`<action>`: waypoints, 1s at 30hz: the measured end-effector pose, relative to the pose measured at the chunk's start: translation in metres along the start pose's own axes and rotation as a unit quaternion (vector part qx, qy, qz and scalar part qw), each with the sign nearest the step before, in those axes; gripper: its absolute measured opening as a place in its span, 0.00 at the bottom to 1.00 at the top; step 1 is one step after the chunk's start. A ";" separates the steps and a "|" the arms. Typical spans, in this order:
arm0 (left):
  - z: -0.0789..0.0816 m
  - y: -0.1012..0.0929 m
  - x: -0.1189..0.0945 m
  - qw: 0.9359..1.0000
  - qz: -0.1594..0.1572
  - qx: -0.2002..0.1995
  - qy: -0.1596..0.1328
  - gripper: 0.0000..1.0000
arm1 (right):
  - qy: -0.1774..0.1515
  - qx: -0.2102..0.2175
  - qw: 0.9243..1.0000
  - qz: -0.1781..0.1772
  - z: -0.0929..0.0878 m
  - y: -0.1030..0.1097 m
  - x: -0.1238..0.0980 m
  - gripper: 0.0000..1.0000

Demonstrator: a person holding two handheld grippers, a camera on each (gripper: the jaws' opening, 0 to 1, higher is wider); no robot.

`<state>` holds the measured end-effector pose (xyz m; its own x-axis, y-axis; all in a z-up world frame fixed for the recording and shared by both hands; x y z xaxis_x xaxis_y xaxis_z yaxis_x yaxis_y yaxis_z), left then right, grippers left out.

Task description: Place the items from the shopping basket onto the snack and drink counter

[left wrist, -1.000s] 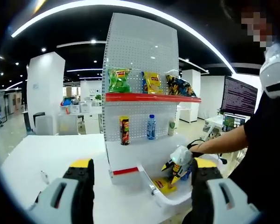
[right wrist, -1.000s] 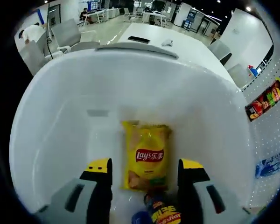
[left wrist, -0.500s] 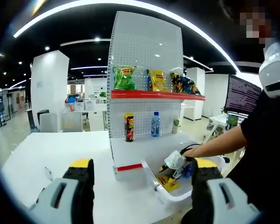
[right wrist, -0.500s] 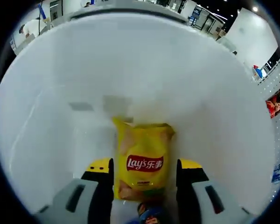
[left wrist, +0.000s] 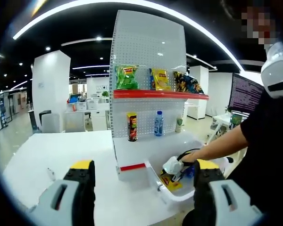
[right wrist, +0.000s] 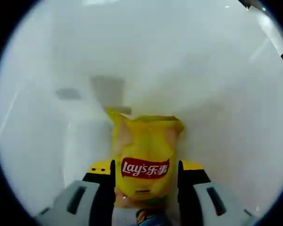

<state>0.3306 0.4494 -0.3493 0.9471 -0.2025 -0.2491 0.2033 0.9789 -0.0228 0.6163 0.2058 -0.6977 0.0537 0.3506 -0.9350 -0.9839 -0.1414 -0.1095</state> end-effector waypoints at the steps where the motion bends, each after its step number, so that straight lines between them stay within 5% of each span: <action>1: 0.000 0.000 -0.001 1.000 0.001 0.000 0.001 0.85 | 0.000 0.002 1.000 0.000 0.000 -0.001 0.002 0.53; 13: -0.004 0.001 -0.005 1.000 0.006 0.002 0.019 0.85 | -0.015 0.040 0.999 0.026 -0.002 -0.002 0.024 0.57; 30: -0.009 -0.009 0.000 0.997 -0.032 0.019 0.067 0.86 | -0.015 0.067 0.997 0.037 -0.012 -0.002 0.058 0.62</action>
<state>0.3263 0.4404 -0.3582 0.8905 -0.2559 -0.3761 0.2734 0.9619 -0.0072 0.6230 0.2148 -0.7557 -0.0232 0.3714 -0.9282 -0.9990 -0.0435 0.0075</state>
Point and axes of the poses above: the point that each gripper's makers call its tool centre point, and the gripper's own axes: x roughly forward along the fingers, y roughly to its left, z roughly out of its top, the point moved 10 cm from there along -x, roughly backward along the fingers, and after that the axes turned 5 degrees about z, right-handed, at the moved point
